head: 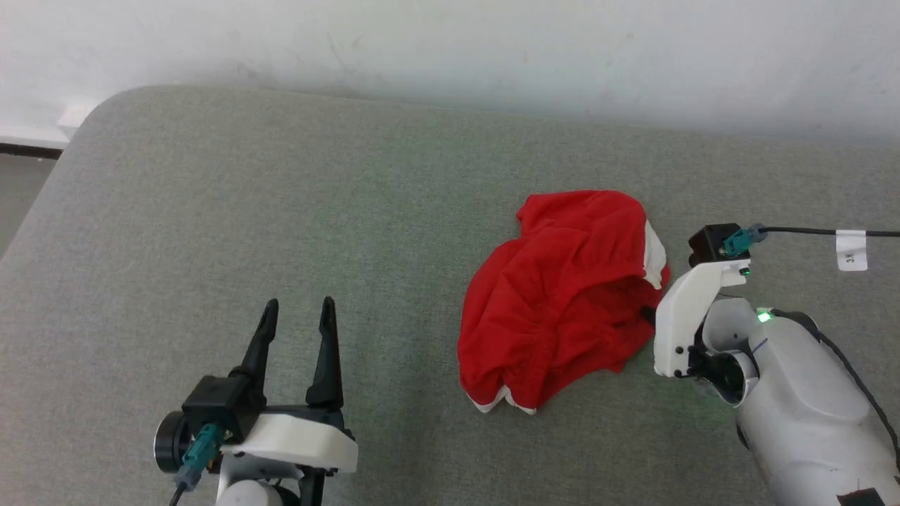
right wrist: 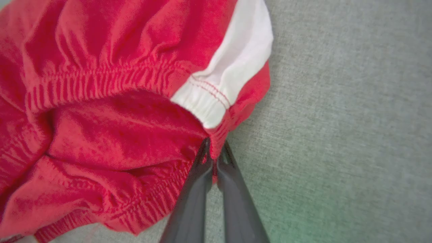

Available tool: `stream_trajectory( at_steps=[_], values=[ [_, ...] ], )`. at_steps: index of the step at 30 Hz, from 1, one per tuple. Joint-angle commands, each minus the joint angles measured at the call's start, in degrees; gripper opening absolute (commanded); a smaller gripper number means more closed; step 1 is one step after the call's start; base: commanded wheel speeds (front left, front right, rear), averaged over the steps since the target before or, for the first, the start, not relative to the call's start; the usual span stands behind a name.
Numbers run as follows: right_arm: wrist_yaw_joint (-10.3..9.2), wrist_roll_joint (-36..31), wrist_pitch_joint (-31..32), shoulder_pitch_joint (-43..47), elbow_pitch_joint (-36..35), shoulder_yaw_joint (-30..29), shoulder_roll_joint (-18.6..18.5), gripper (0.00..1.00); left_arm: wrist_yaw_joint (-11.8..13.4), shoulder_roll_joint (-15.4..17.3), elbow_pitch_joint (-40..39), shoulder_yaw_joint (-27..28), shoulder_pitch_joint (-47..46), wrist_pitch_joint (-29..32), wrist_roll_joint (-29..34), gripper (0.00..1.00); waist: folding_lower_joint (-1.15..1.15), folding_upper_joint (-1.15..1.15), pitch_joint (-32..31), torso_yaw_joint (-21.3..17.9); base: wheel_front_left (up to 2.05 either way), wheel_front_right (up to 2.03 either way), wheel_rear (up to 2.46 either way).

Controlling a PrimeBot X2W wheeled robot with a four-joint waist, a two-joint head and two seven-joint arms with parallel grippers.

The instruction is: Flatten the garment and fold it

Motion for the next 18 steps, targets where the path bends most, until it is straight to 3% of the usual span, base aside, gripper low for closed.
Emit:
stream_trajectory(
  at_steps=[1,10,15,18],
  values=[
    [-0.03,0.91,-1.53,0.64,0.24,1.12,-0.21,0.00,-0.44,-0.24,0.42,0.50,0.27,-0.26,0.47,1.00,0.00,0.00,-0.77,-0.78,0.00,0.00,0.00],
    [-0.03,1.57,-11.61,1.00,-13.26,2.93,-6.67,0.00,-0.75,-0.22,0.51,2.17,1.22,-0.27,1.37,1.00,0.00,0.00,-2.75,-4.56,0.00,0.00,0.00],
    [-0.03,1.10,-9.31,9.42,-20.94,-7.64,-12.15,0.00,-0.61,-0.26,0.10,2.98,2.50,-0.27,1.71,1.00,0.00,0.00,-3.42,-6.45,0.00,0.00,0.00],
    [-0.03,-0.09,-6.75,15.68,-22.56,-15.87,-13.55,0.00,-0.73,-0.29,0.15,3.17,2.85,-0.27,1.86,1.00,0.00,0.00,-3.42,-7.10,0.00,0.00,0.00]
  ],
)
